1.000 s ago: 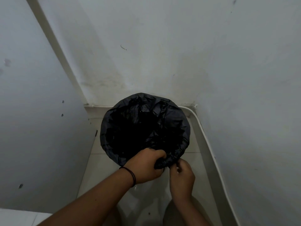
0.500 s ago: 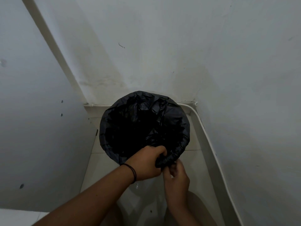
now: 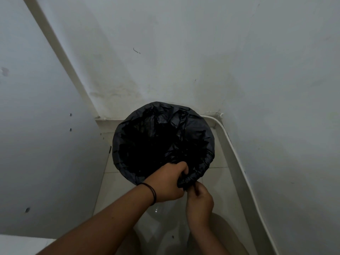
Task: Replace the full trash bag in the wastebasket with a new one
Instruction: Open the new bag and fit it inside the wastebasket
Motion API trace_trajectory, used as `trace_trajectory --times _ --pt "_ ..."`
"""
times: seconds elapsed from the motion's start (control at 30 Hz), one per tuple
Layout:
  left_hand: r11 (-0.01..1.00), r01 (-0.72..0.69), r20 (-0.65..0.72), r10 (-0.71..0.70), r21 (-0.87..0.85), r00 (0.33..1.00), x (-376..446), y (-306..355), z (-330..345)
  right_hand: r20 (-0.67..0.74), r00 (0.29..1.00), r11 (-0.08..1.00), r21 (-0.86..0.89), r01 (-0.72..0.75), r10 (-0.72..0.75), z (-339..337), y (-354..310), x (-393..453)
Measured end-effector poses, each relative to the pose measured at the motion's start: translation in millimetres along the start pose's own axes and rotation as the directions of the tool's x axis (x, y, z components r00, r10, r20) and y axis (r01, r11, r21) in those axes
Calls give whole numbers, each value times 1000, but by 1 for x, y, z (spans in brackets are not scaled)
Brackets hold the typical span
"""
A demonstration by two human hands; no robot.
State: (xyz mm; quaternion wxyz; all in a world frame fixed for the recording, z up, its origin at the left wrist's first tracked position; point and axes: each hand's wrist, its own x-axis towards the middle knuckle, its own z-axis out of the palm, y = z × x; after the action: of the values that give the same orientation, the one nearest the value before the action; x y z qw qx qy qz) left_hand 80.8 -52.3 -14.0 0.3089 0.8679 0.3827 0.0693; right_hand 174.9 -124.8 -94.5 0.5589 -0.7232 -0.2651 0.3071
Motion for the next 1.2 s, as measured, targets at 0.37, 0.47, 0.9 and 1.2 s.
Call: trace_trajectory --times 0.37,0.47,0.9,1.2 --pt "1000 -6 -15 6 8 1000 5 -3 0 31 993 988 -97 119 -117 4 3 -3" --pt "1000 -14 -27 15 18 1000 6 -4 1 62 988 986 -74 148 -143 3 0 -1" --pt "1000 28 -13 -28 0 1000 10 -5 -1 160 961 951 175 -254 227 -4 -1 26" --pt "999 9 -52 -7 43 999 11 -2 2 195 977 996 19 -93 87 -2 -7 15"
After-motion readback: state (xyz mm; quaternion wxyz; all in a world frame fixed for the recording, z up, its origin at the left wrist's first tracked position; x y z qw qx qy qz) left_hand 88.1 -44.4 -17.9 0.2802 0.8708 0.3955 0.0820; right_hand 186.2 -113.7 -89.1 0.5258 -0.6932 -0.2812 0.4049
